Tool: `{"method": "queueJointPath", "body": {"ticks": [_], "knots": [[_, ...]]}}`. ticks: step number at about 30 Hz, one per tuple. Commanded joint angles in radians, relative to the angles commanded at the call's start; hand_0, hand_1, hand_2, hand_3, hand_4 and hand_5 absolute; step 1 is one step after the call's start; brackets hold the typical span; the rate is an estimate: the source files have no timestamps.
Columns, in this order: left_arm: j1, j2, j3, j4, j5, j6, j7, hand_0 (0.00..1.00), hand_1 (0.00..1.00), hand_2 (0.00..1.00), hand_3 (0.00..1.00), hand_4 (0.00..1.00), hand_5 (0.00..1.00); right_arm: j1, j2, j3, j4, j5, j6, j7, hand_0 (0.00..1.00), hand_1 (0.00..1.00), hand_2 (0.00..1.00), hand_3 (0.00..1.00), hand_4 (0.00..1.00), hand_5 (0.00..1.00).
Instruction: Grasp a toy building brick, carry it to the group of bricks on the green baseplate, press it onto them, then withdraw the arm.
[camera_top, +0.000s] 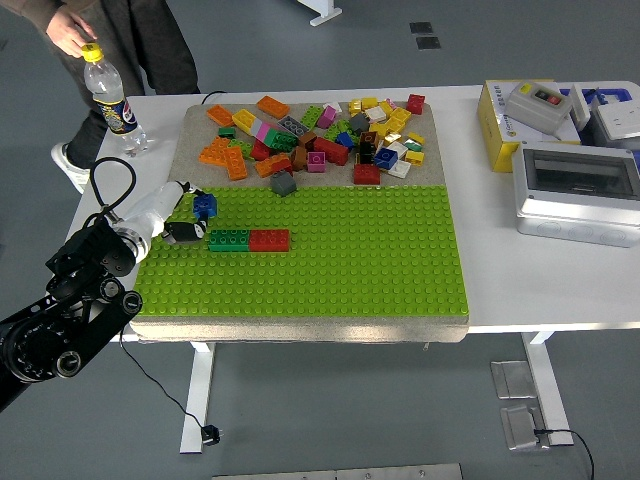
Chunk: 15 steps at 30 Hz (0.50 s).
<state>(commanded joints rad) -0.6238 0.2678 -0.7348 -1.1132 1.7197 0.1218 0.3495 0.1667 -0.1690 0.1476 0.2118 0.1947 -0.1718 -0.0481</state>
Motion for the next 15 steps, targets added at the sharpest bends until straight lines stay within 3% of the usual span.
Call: {"method": "queueJointPath", "body": {"ticks": [6,15], "knots": [[0.001,-0.034,0.045,-0.130,0.013,-0.018,0.091,0.998,0.944,0.920,0.530,0.324,0.158,0.001,-0.001,0.000,0.002,0.002,-0.002,0.003,0.723,0.701,0.768,0.731,0.438,0.875],[-0.022,-0.075,0.091,-0.146,0.040,-0.024,0.203,0.998,0.937,0.917,0.530,0.310,0.166,0.004,-0.001,0.000,0.005,0.004,-0.003,0.009,0.719,0.697,0.765,0.731,0.439,0.875]]}}
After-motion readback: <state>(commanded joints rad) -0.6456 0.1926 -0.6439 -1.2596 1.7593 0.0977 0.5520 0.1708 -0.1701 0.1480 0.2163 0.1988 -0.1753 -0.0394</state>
